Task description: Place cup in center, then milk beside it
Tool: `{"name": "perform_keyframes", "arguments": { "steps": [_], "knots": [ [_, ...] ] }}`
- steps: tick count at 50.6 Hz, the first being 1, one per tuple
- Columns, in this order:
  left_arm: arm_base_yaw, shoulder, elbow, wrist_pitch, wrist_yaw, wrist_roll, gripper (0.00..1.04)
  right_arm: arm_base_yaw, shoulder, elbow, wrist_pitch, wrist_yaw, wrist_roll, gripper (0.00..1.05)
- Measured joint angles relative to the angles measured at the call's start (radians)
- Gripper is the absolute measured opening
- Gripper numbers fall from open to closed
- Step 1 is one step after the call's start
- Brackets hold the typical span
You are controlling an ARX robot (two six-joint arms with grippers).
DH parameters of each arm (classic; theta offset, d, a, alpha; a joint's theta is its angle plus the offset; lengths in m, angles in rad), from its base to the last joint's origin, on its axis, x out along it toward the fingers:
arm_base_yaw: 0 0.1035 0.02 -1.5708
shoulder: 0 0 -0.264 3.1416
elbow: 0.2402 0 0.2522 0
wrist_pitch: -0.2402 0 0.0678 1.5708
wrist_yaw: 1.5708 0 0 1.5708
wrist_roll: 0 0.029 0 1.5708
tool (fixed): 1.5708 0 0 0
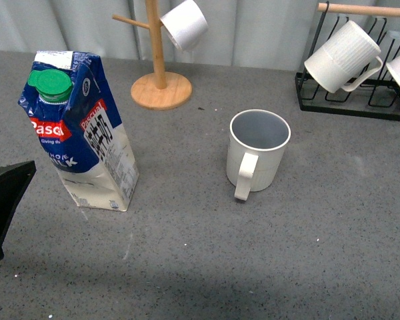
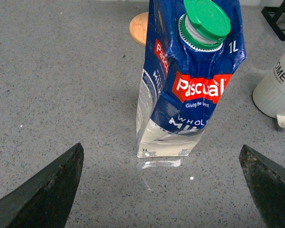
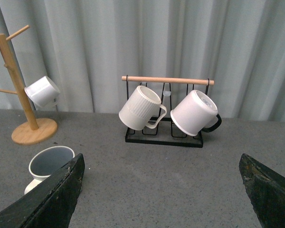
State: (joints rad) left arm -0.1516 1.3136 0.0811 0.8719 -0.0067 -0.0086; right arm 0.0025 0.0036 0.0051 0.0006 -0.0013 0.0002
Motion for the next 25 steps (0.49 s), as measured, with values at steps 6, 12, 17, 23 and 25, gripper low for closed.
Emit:
{"name": "perform_keyframes", "arguments": {
  "steps": [6,12,17,23,25],
  "knots": [
    [0.022,0.059,0.031,0.026,0.011,0.001,0.98,0.000,0.000,0.000,0.000,0.000,0.000,0.95],
    [0.036,0.080,0.053,0.016,0.065,0.012,0.98,0.000,0.000,0.000,0.000,0.000,0.000,0.95],
    [0.040,0.080,0.063,-0.009,0.101,0.011,0.98,0.000,0.000,0.000,0.000,0.000,0.000,0.95],
    [0.037,0.069,0.074,-0.030,0.114,0.010,0.98,0.000,0.000,0.000,0.000,0.000,0.000,0.95],
    [0.028,0.064,0.083,-0.038,0.113,0.008,0.98,0.000,0.000,0.000,0.000,0.000,0.000,0.95]
  ]
}}
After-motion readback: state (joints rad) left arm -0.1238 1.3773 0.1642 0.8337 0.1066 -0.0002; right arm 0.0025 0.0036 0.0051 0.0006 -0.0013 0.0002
